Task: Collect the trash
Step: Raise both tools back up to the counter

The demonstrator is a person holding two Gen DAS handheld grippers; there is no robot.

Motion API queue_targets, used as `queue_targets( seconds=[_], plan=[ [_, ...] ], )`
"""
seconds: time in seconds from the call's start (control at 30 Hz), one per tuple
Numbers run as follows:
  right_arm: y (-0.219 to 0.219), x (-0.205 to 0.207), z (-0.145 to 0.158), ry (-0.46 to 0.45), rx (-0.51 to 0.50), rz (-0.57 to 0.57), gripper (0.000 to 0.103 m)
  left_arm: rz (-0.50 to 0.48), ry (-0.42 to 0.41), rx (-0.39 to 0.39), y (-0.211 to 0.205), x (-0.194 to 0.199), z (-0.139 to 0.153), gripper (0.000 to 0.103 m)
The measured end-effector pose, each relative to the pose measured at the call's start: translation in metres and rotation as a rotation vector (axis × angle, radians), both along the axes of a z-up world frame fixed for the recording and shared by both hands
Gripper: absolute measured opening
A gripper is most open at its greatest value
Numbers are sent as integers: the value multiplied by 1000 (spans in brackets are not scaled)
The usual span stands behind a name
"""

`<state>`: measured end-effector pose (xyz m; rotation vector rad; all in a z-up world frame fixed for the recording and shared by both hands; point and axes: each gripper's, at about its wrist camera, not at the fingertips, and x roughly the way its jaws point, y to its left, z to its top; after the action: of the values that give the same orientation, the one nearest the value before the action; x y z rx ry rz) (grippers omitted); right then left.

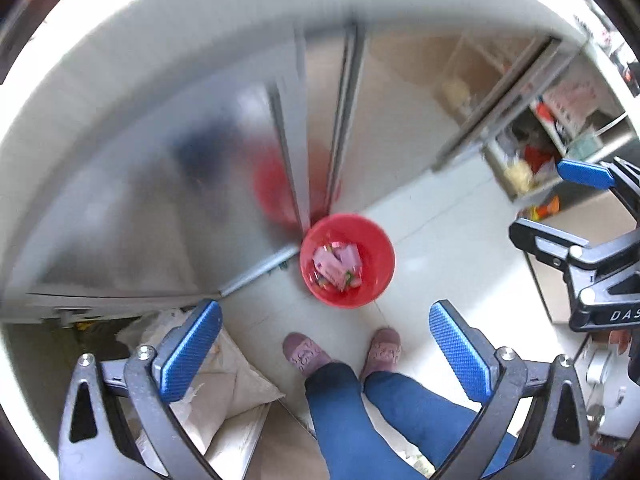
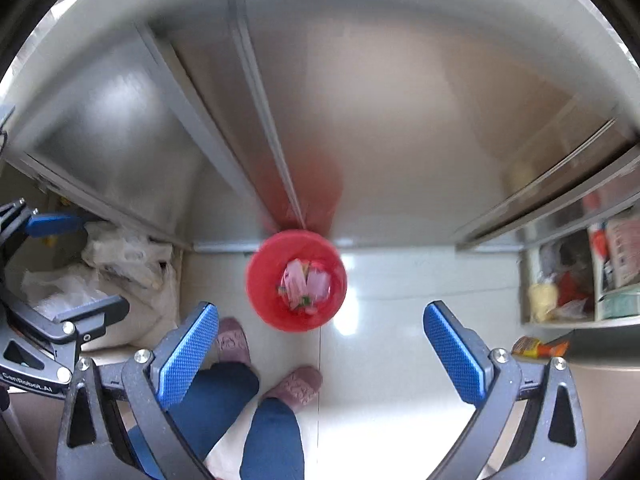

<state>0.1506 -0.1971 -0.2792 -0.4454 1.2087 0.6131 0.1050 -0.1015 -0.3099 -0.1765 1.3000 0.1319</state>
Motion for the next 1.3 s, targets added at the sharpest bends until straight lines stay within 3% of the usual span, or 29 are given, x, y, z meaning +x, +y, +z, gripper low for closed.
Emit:
queue_targets(
  seconds=[0.13,0.27,0.33,0.6,0.9,1.3],
  plan=[
    [-5,-5,61,-54,36,9,102,64,-78,24,4,-9,66,103],
    [-7,-8,117,-71,63,38,102,112,-151,0,11,-15,119,103],
    [-7,-9,142,-89,87,30,102,105,-173,52,9,-16,142,103],
    [14,-9,210,-147,171,114,102,156,-270,141,25,-22,225,103],
    [71,2,256,-195,242,189,102,259,-321,173,83,-32,278,103],
    [181,18,267,-219,260,284,102,342,-294,203,206,-38,286,103]
  ],
)
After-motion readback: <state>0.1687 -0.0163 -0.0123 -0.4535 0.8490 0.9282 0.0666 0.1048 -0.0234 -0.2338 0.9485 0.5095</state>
